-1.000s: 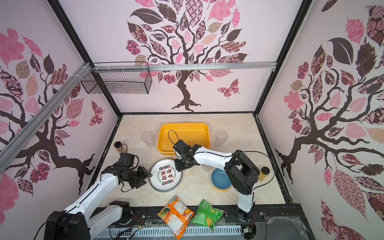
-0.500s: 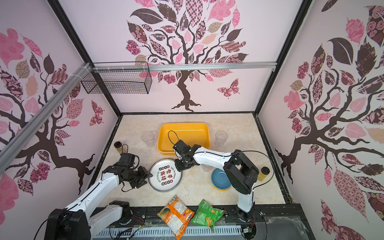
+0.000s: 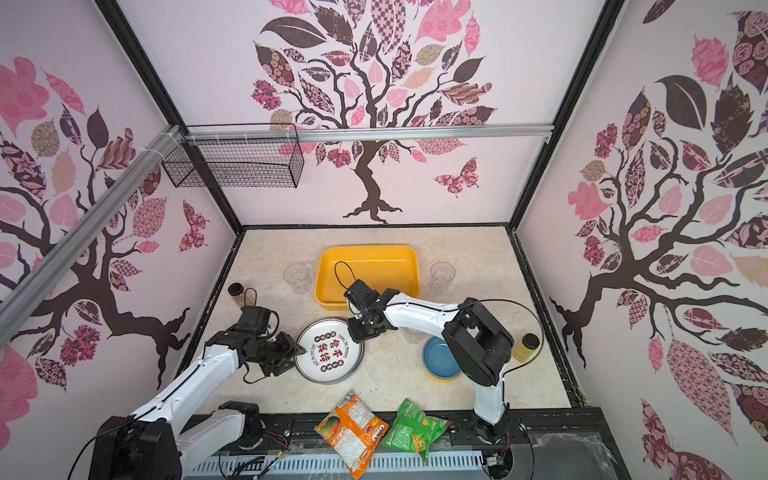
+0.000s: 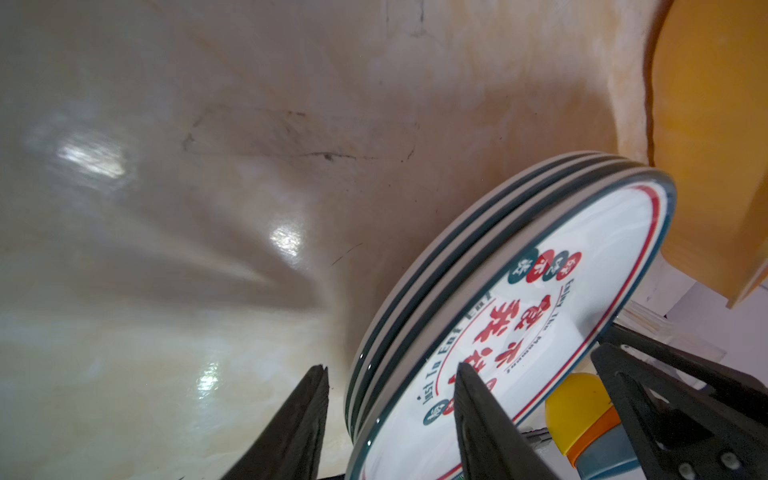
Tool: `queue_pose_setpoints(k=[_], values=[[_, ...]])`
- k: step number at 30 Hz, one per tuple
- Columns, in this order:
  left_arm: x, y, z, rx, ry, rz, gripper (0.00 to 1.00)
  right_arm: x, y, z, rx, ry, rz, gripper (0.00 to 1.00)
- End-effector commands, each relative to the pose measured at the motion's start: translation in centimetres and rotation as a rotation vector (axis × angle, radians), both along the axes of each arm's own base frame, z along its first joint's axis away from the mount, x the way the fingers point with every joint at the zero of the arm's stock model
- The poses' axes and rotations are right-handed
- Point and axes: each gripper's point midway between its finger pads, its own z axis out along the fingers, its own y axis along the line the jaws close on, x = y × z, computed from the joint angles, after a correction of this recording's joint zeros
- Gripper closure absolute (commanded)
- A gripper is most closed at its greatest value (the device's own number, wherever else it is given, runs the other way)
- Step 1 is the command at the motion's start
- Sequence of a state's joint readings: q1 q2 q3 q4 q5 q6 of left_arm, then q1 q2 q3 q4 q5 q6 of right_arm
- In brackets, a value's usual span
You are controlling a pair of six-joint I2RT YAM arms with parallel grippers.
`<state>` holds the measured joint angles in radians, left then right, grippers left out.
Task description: Place the mixed dishes into the plastic bin
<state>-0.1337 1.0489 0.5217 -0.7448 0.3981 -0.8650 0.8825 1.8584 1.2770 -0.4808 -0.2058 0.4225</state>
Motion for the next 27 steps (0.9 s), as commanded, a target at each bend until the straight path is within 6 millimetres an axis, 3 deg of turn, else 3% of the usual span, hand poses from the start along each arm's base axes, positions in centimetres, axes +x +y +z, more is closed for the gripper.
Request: queue_pose_setpoints(k=[1,27], values=[[-0.5,0.0,-0.5,0.0,0.01,-0.003,0.48,-0.1,0.9,-0.2,0.003,0.014,0.019,0.68],[-1.0,0.3,0.2,0.018,-0.002,0.02,0.52,-1.1,2.1,-0.2,0.066,0.052,0.074,0.67]])
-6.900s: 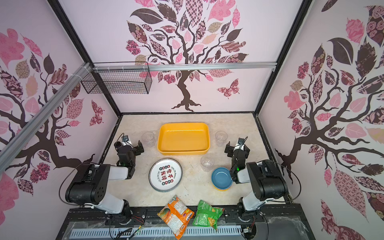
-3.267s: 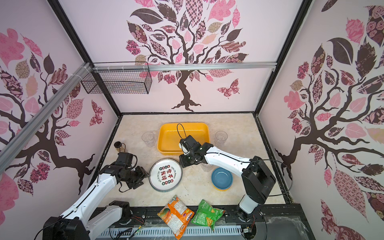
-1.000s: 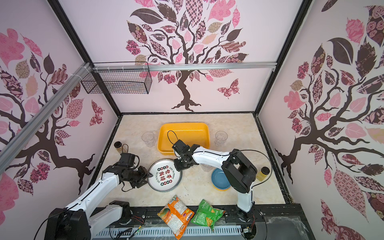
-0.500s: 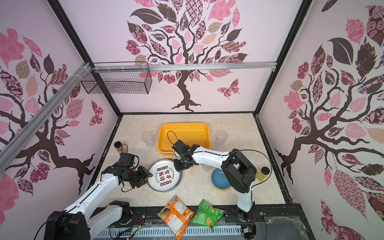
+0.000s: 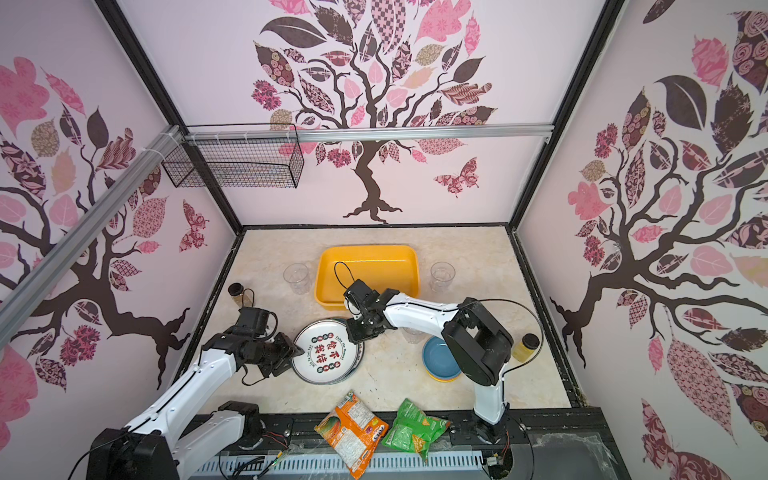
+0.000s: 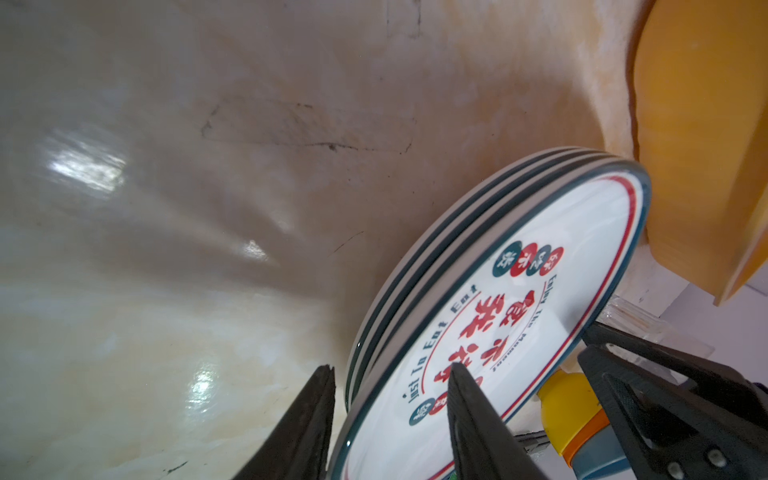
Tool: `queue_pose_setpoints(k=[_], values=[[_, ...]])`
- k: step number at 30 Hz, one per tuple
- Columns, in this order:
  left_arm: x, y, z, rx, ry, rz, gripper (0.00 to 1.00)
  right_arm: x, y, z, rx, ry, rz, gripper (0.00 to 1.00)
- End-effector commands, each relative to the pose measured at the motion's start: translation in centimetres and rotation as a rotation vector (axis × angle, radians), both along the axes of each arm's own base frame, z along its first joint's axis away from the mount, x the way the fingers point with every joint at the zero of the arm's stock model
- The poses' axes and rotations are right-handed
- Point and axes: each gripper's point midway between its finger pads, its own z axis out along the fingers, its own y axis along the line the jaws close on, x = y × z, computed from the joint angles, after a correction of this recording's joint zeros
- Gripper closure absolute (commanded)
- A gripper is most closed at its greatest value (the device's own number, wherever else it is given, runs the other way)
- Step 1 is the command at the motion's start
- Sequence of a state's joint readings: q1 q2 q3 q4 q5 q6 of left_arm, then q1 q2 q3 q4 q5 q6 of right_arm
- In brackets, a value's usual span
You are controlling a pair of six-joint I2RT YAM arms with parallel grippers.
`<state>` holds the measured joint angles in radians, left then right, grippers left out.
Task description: Place the mixed dishes into the plastic bin
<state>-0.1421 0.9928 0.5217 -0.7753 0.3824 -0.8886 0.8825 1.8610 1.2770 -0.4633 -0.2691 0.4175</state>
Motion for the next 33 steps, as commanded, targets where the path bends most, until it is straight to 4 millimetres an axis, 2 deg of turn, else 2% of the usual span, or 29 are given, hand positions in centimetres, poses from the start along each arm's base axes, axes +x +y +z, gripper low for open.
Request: queue_pose_setpoints(k=[1,15,25,33], values=[[-0.7,0.2,-0.5,0.012,0.017,0.003,0.53,-0.5,1.4,-0.5,0.022,0.019,0.048,0.68],[-1.0,0.2,-0.5,0.012,0.017,0.007,0.56,-1.3,2.0,-0.7,0.031,0.037,0.083,0.67],[-1.0,0.1,-0.5,0.012,0.017,0.004,0.56,0.2,1.3,3.1,0.053,-0.094,0.023,0.61],[-0.9,0.0,-0.6,0.006,0.017,0.0,0.54,1.6,0.0,4.6,0.018,-0.182,-0.035,0.59]])
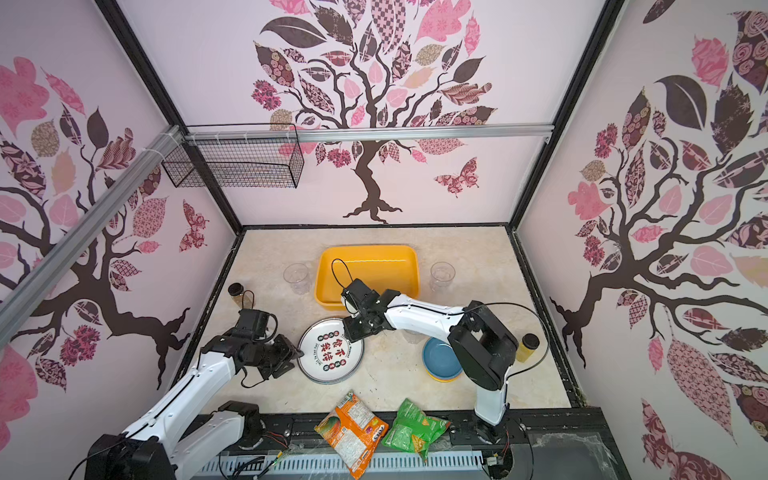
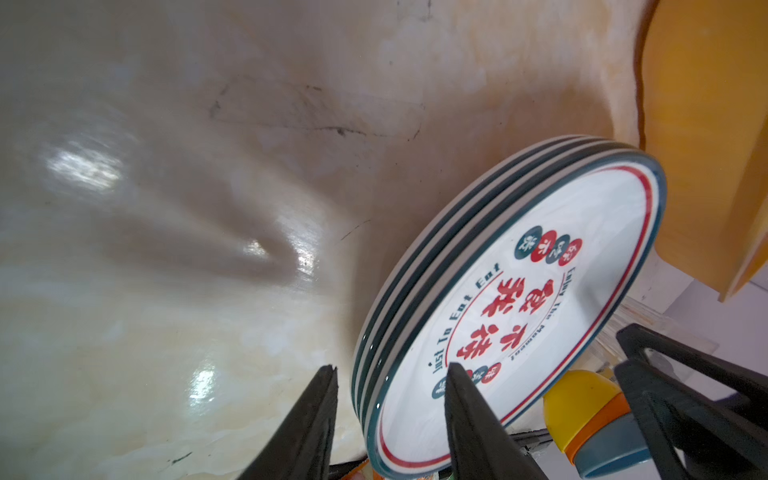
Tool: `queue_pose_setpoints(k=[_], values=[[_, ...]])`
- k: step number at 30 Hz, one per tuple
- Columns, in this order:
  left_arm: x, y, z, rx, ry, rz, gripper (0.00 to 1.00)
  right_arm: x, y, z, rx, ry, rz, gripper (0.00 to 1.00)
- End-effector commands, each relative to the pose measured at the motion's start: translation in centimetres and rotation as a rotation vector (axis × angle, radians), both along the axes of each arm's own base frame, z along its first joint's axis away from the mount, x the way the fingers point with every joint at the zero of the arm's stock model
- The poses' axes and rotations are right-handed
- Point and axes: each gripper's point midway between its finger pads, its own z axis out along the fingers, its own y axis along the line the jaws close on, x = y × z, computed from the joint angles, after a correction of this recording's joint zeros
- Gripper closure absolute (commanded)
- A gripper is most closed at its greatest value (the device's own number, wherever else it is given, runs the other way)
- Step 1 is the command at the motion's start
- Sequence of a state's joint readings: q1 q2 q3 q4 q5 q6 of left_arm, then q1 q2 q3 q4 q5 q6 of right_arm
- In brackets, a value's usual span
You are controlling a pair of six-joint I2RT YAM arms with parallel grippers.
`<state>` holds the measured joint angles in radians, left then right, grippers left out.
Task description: Place the mixed dishes into the plastic bin
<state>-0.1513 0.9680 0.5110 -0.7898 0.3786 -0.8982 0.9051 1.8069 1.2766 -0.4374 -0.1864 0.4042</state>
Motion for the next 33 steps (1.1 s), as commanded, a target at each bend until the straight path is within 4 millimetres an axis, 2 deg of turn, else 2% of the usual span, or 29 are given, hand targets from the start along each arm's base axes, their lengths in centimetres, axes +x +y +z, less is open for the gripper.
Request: queue_pose_setpoints(k=[1,9,19,33], values=[[-0.4,0.0,-0.6,0.004,0.014,-0.003,0.54,0.8,-0.5,2.4,0.004,-0.072,-0.035,0.59],[-0.3,-0.1,-0.6,-0.002,0.011,-0.008,0.52,1.1,-0.9,0.6,-0.053,-0.059,-0.051,0.5],[-0.3,-0.1,-0.6,-0.004,0.009,-0.008,0.51,0.7,-0.5,-1.7,-0.069,-0.008,-0.036,0.5],[-0.4,-0.2,-0.6,-0.006,0.008,-0.009,0.51,0.3,-0.2,-2.9,-0.071,0.029,-0.026,0.48]])
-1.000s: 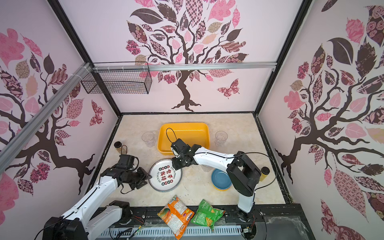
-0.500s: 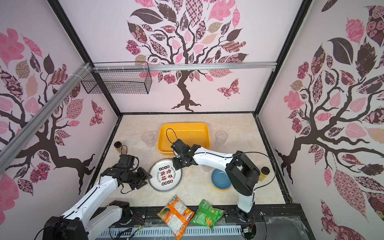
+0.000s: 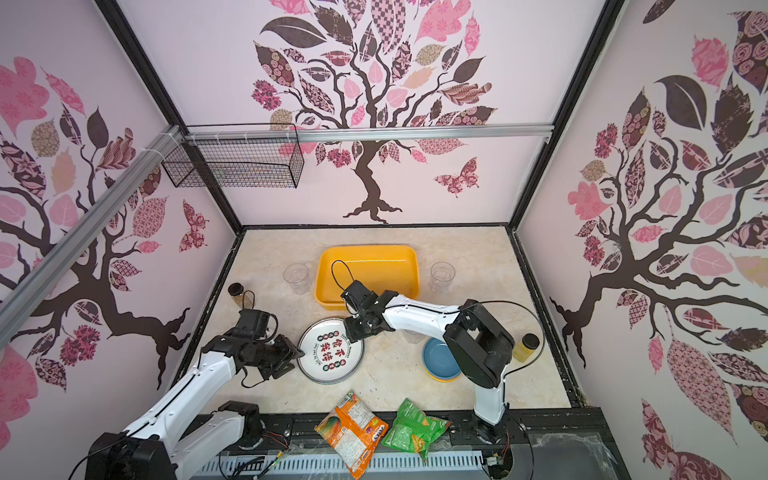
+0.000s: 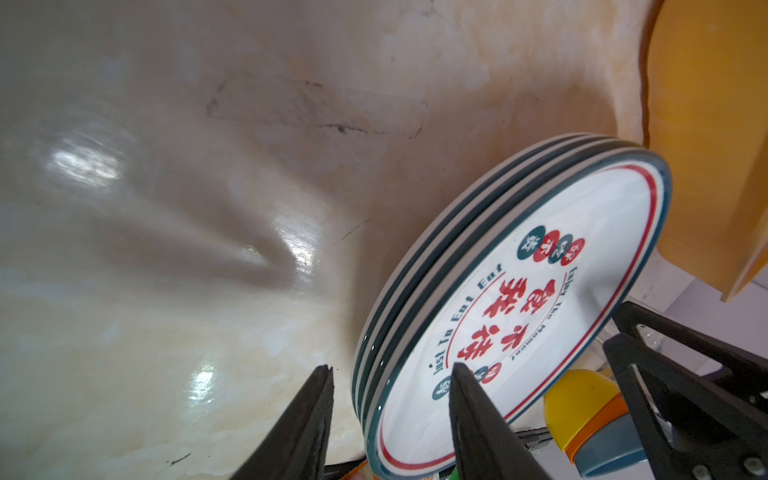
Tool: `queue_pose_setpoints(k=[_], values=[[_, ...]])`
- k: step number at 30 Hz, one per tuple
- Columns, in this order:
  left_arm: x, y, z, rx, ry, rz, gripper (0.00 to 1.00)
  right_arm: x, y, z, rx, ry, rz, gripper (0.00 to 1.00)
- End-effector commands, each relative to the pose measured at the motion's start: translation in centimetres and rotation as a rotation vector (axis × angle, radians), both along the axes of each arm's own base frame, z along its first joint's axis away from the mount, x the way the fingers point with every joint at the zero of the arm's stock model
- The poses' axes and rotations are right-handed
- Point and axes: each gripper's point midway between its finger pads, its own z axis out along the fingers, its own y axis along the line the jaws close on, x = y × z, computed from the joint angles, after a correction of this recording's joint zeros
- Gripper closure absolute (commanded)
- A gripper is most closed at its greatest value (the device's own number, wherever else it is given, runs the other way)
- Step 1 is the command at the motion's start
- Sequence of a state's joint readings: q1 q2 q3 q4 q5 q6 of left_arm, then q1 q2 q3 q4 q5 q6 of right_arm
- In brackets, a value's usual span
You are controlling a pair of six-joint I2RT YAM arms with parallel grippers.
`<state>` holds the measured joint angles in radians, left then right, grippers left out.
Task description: Place the mixed dishes into the plastic bin
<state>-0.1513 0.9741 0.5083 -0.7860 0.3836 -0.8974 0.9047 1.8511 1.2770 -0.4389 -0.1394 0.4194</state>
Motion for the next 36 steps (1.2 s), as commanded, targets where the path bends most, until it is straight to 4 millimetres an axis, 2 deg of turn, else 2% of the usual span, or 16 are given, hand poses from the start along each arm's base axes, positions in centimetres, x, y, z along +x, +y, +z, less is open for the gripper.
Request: queue_pose_setpoints(k=[1,11,30,36], values=[[-0.3,-0.1,-0.5,-0.002,0.003,-0.009,0.51,-0.3,0.5,-0.8,-0.011,0.026,0.009,0.48],[-0.3,-0.1,-0.6,-0.001,0.009,-0.009,0.51,-0.3,0.7,-0.7,-0.001,0.03,0.018,0.57],[-0.3,0.0,-0.8,0.005,0.02,-0.01,0.52,-1.0,1.0,-2.3,-0.023,0.085,0.06,0.76],[-0.4,0.0,-0.8,0.007,0.022,-0.008,0.53,-0.9,1.0,-2.2,-0.026,0.078,0.06,0.76]])
